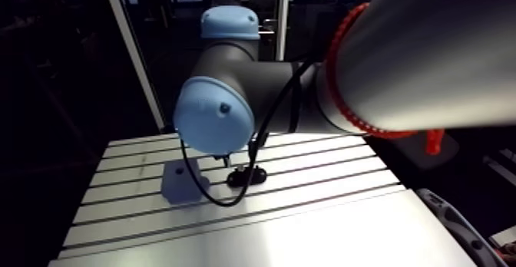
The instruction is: Pick up the M10 bolt and insert it into the hex recess until seated.
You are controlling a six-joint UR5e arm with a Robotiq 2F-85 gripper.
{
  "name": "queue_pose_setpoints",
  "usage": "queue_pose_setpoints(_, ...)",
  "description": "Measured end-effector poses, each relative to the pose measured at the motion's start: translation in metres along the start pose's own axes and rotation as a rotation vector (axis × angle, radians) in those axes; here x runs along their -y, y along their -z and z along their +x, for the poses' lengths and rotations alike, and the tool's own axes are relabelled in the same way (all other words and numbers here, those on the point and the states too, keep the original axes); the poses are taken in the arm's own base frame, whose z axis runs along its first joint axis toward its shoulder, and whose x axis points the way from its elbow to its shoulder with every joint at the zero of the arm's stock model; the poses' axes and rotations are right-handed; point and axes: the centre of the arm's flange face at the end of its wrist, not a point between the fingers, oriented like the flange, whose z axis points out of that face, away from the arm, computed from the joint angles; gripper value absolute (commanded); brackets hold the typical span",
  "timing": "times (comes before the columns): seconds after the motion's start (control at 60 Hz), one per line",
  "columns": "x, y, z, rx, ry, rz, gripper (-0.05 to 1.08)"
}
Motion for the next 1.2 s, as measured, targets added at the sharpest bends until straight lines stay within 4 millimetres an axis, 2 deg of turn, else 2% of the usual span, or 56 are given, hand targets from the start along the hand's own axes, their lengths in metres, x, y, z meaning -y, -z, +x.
queue_pose_setpoints(0.167,0.0,-0.003,-0.002,0.005,-0.002,-0.001,0.47)
queue_pose_setpoints(1.2,0.001,-0.011,-0.007,0.007,-0.008,-0.006,0.48)
